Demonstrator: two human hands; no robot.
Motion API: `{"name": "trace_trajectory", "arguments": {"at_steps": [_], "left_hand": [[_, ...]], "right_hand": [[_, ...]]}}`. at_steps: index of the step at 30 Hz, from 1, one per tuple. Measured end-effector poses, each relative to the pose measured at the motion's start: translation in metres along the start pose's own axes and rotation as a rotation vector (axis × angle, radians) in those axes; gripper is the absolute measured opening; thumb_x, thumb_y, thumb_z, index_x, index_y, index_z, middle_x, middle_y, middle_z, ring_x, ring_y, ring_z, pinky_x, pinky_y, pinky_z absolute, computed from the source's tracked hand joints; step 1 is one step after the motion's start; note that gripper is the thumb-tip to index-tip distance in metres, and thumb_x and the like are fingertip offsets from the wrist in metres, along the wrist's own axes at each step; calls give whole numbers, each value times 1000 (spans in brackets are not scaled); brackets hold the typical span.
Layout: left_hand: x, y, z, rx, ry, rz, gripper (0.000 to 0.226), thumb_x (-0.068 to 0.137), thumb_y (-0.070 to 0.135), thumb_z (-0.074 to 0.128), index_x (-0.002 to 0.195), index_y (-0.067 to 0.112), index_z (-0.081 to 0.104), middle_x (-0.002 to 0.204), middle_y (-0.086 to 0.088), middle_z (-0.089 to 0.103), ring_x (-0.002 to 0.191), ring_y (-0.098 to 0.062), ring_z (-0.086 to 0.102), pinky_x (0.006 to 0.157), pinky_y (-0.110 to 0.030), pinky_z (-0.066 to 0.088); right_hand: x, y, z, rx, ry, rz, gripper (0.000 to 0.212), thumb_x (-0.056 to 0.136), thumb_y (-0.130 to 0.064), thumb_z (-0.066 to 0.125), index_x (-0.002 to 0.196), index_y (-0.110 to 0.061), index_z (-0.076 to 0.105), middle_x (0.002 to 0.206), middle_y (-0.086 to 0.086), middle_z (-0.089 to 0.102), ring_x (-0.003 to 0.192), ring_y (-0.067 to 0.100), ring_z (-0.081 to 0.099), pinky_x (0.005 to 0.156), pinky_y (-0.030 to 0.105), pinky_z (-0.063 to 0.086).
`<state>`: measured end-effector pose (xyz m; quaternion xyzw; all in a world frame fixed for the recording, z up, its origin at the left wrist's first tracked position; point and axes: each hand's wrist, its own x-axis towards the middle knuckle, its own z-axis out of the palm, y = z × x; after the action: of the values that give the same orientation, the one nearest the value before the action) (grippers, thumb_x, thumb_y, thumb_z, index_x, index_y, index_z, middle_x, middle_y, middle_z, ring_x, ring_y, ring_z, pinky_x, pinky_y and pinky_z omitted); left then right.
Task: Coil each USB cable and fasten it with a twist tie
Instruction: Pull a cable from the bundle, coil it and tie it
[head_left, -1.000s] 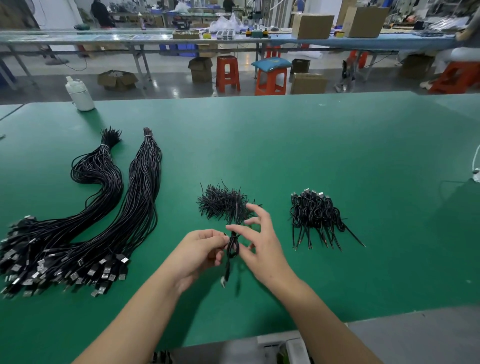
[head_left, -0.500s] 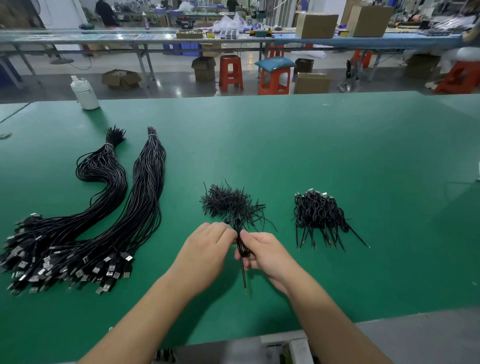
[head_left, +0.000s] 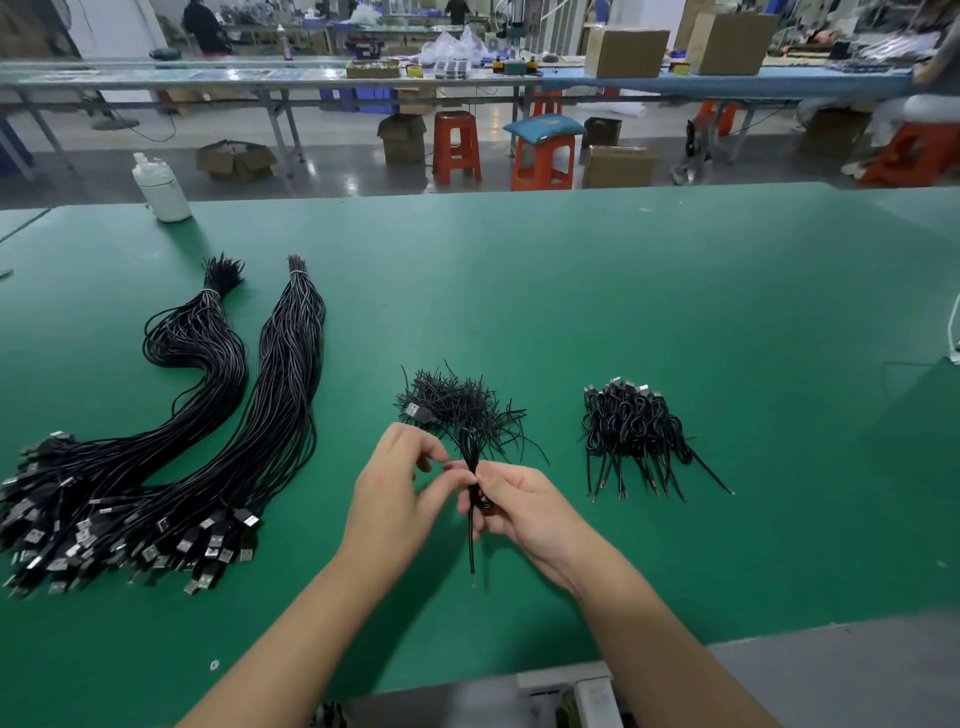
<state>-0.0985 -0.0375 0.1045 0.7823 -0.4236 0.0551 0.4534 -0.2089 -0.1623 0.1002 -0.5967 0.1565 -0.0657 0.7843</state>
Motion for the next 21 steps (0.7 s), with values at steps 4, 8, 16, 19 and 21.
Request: {"name": "trace_trajectory", "arguments": {"at_steps": [4,8,16,19,21], "left_hand": [[-2,-11,3,50,-27,-32,34,73,35,83,85,25,53,90,12,49,83,0,51,69,-20,39],[-3,-32,14,125,-45,-25,22,84,40,72,92,28,55,95,15,47,82,-1,51,69,-20,41],[-11,-125,16,556,-93,-143,13,91,17,62,88,6,68,100,-10,58,88,-32,57,78,-42,46],[-16,-135,17,597,-67,-129,20,87,20,52,85,7,68,96,-9,59,88,-29,54,75,-40,44],[-16,-136,18,597,-52,-122,22,85,21,50,85,7,68,94,-8,60,87,-28,53,74,-40,43]], "right_hand": [[1,3,-8,-35,22,9,26,103,-17,49,110,0,68,92,9,70,71,16,62,69,28,57],[6,2,-14,-77,143,72,26,98,-15,60,112,6,65,104,15,72,76,20,70,72,30,61],[23,-23,-72,-509,508,184,32,92,-19,70,120,-2,66,96,3,73,70,16,75,67,34,63],[38,-30,-97,-719,634,192,23,94,-21,67,111,-7,65,86,1,70,57,14,72,59,31,61],[50,-31,-107,-826,672,214,15,96,-21,65,95,-6,62,74,7,71,52,17,71,60,36,62]]}}
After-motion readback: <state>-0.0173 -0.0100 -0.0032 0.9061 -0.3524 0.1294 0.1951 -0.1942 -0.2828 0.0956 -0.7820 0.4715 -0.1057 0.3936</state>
